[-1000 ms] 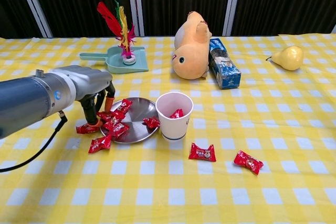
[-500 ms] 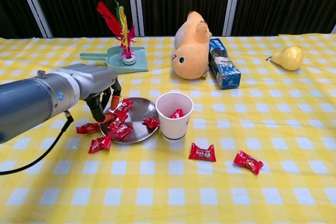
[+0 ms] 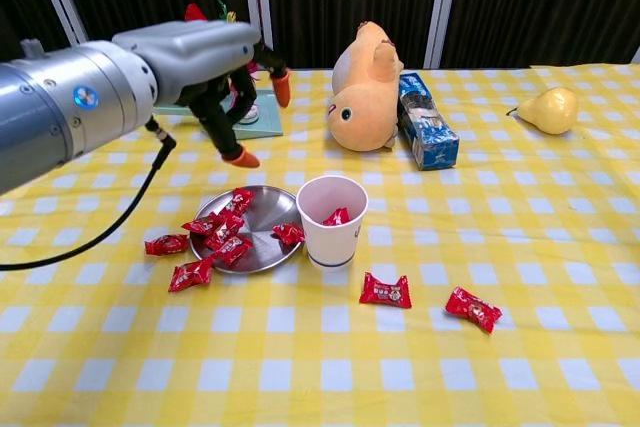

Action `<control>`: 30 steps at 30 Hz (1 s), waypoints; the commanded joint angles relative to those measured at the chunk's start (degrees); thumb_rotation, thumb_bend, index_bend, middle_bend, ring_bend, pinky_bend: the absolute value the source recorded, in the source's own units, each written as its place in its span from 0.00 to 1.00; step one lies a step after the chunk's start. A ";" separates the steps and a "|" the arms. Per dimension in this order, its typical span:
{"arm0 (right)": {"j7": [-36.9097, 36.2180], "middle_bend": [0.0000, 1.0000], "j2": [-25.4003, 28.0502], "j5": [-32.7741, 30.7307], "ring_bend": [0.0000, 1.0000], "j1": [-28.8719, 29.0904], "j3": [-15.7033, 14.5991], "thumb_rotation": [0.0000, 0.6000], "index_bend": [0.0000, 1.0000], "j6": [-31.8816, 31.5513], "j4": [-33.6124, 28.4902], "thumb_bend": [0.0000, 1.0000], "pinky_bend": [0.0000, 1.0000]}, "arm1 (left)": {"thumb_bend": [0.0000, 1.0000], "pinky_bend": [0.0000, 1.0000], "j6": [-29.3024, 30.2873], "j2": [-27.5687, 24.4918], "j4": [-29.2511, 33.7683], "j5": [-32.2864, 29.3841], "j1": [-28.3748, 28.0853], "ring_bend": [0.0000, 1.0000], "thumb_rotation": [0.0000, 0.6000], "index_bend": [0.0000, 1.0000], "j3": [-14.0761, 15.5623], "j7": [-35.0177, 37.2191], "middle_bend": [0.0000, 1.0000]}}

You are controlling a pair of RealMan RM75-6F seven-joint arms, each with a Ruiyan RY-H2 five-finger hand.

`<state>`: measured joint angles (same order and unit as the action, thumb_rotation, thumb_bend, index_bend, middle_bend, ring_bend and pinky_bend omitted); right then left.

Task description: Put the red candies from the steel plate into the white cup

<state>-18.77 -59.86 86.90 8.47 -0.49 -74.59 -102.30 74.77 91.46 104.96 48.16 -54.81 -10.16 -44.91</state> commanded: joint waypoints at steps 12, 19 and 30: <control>0.13 0.00 -0.13 -0.02 0.00 -0.08 0.04 1.00 0.00 -0.15 0.12 0.33 0.00 | 0.17 0.99 -11.70 -2.87 11.43 0.10 -8.23 0.93 1.00 0.31 -1.56 -5.45 0.87; -0.14 0.00 -0.08 -0.18 0.00 -0.03 0.12 1.00 0.00 -0.02 0.19 0.33 0.00 | 0.16 0.99 -12.47 1.51 9.57 -7.50 -13.43 0.92 1.00 0.29 -1.39 -12.02 0.85; -0.20 0.00 0.02 -0.38 0.00 -0.03 0.11 1.00 0.00 0.17 0.13 0.33 0.00 | 0.20 0.99 -10.96 10.23 1.30 -16.18 -19.19 0.93 1.00 0.31 -2.80 -16.31 0.87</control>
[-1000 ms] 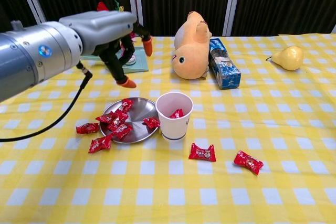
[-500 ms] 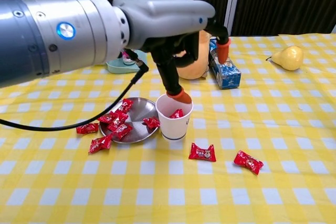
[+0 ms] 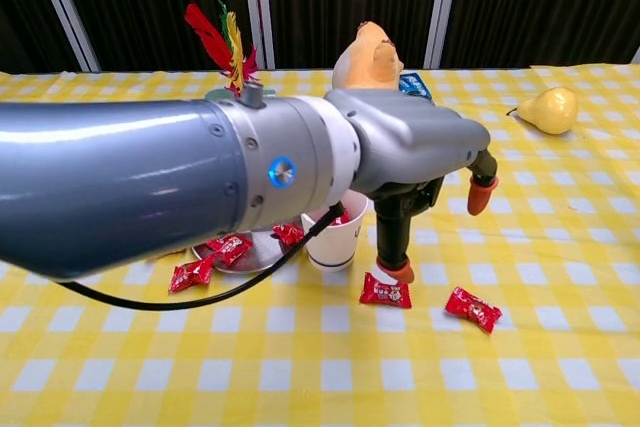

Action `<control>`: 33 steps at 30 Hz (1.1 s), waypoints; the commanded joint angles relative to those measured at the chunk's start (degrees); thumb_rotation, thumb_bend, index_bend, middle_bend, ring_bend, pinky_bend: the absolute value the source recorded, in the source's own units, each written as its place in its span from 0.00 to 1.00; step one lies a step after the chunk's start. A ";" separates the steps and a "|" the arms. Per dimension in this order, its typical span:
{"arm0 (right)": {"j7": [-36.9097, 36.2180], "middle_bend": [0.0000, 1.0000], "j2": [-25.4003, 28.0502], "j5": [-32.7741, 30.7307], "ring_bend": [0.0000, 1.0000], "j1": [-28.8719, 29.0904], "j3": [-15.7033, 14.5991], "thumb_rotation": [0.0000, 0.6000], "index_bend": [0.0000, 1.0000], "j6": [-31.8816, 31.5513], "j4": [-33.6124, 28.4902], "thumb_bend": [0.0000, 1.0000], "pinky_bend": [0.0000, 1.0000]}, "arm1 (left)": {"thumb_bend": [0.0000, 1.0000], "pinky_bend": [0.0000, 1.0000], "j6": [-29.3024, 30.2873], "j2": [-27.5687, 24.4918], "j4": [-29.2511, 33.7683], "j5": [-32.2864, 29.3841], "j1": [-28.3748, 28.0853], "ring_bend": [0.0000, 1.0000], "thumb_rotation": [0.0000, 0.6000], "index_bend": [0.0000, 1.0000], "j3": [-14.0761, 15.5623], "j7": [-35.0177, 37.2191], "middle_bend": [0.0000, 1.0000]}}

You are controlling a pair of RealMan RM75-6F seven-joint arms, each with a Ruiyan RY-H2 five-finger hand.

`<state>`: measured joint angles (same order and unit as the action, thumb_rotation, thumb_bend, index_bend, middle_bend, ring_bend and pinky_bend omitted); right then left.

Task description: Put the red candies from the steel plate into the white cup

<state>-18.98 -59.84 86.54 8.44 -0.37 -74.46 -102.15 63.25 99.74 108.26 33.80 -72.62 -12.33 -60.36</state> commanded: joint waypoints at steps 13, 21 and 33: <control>-0.15 0.00 0.05 -0.23 0.00 -0.06 0.07 1.00 0.00 0.02 -0.03 0.33 0.00 | 0.24 0.99 0.58 8.43 -10.01 -7.27 -5.42 0.93 1.00 0.32 -1.53 -2.81 0.87; -0.03 0.00 0.03 -0.43 0.00 -0.11 0.18 1.00 0.00 -0.03 -0.13 0.33 0.00 | 0.23 0.99 0.13 10.28 -14.05 -9.25 -6.59 0.93 1.00 0.33 -0.93 -3.91 0.87; -0.10 0.00 0.09 -0.74 0.00 -0.22 0.30 1.00 0.00 -0.07 -0.23 0.33 0.00 | 0.22 0.99 -1.64 13.75 -19.32 -11.02 -8.17 0.93 1.00 0.34 -1.52 -4.08 0.87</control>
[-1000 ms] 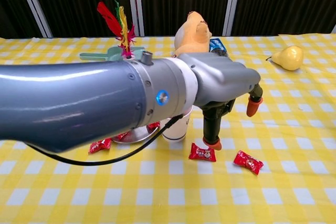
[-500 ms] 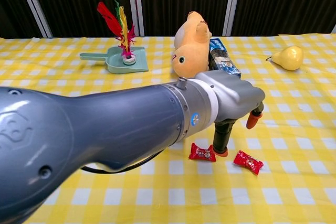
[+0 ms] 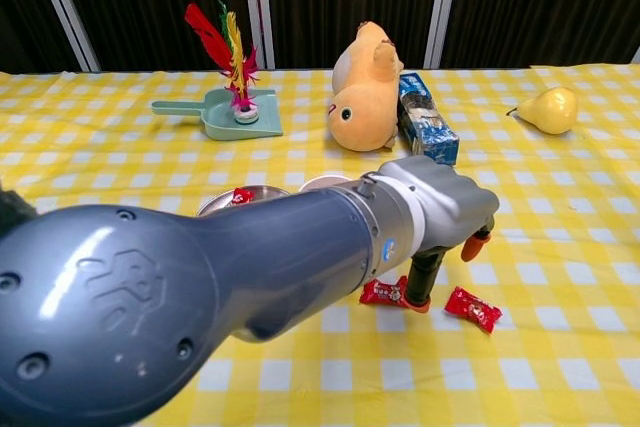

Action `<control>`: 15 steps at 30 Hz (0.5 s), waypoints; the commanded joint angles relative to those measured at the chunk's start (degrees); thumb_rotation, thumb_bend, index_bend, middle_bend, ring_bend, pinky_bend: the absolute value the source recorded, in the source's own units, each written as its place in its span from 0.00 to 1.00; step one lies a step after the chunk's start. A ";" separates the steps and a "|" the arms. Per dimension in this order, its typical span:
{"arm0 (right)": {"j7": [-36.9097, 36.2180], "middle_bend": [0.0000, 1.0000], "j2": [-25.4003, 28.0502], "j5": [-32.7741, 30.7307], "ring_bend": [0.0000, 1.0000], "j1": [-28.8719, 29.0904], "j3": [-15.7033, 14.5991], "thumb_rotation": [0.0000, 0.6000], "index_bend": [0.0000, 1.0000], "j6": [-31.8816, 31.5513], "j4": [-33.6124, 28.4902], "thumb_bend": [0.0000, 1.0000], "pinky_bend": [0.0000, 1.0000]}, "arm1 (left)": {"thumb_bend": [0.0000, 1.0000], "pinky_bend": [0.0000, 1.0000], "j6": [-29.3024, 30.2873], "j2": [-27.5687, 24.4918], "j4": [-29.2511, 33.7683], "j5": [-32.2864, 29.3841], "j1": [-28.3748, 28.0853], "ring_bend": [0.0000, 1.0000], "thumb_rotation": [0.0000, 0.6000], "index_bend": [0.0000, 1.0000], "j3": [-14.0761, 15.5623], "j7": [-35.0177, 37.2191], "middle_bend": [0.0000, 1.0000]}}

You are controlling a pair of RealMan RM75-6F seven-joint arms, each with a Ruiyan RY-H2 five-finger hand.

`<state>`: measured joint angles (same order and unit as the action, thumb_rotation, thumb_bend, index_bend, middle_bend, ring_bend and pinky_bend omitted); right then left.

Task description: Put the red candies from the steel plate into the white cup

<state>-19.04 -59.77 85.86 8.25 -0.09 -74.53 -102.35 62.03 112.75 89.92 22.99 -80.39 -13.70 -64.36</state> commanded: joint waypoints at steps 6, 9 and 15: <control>-0.25 0.00 0.11 -0.18 0.00 -0.03 0.04 1.00 0.00 0.10 -0.11 0.33 0.00 | 0.25 0.99 -0.92 3.19 -4.43 -1.05 -1.28 0.93 1.00 0.35 -0.67 -0.38 0.87; -0.33 0.00 0.16 -0.09 0.00 -0.02 0.02 1.00 0.00 0.13 -0.13 0.33 0.00 | 0.27 0.99 -0.96 4.44 -6.07 -0.76 -1.55 0.93 1.00 0.36 -1.12 -0.09 0.87; -0.66 0.00 0.25 -0.08 0.00 -0.03 0.03 1.00 0.00 0.17 -0.17 0.33 0.00 | 0.27 0.99 -1.59 6.68 -8.95 -0.43 -1.88 0.93 1.00 0.37 -1.74 0.35 0.87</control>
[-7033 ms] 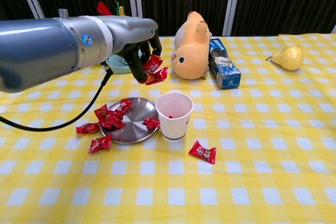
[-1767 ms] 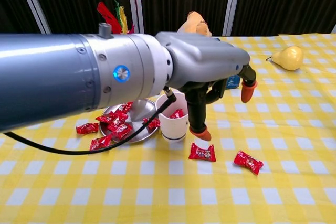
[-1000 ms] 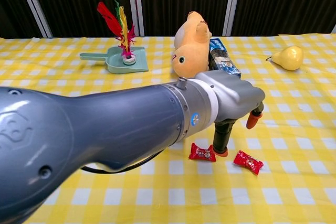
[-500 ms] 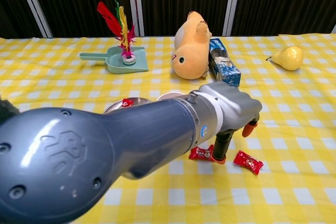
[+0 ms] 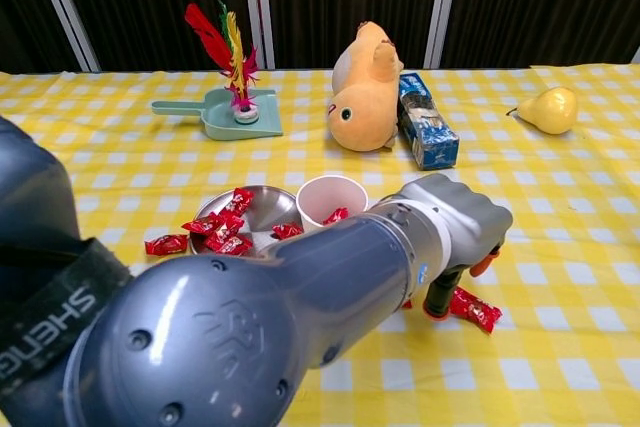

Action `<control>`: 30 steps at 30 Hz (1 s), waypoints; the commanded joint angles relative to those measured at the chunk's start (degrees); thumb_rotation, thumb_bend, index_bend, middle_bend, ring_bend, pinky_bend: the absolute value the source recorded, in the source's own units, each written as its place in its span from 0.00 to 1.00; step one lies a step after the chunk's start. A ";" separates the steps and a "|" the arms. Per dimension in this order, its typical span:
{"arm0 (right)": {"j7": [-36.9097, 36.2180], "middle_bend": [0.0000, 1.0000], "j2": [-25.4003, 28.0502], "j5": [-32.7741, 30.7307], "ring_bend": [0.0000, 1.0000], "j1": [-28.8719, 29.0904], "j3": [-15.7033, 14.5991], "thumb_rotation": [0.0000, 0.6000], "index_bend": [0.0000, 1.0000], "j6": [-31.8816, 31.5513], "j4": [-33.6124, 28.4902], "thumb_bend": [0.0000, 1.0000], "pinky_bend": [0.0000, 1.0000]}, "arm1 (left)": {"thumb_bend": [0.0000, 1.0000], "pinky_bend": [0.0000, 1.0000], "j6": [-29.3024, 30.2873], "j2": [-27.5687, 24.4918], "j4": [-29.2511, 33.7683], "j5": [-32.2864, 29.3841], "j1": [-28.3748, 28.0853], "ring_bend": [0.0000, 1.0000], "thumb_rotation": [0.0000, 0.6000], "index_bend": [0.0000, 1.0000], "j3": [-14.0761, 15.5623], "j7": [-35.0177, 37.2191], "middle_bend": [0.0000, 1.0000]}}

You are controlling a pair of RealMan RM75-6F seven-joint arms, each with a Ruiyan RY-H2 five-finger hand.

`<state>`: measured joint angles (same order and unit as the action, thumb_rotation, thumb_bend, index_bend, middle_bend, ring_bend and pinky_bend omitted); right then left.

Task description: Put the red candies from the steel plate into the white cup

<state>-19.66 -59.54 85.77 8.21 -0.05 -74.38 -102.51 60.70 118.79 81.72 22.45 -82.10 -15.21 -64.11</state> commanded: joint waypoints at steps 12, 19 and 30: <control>-0.28 0.00 0.04 0.34 0.00 -0.14 0.05 1.00 0.00 -0.40 -0.06 0.33 0.00 | 0.27 0.99 -2.02 3.64 -4.65 0.57 -0.59 0.93 1.00 0.44 -1.44 0.53 0.88; -0.41 0.00 0.03 0.42 0.00 -0.25 0.06 1.00 0.00 -0.60 0.02 0.33 0.00 | 0.28 0.99 -2.09 4.79 -6.08 0.93 -0.52 0.93 1.00 0.48 -1.68 0.28 0.88; -0.29 0.00 0.01 0.48 0.00 -0.26 0.07 1.00 0.00 -0.64 -0.02 0.33 0.00 | 0.33 0.99 -2.01 5.13 -6.86 0.75 0.22 0.93 1.00 0.51 -1.85 -0.40 0.88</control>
<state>-19.94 -59.53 86.24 7.96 0.02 -75.01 -102.54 58.71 123.89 74.89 23.20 -81.91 -17.08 -64.49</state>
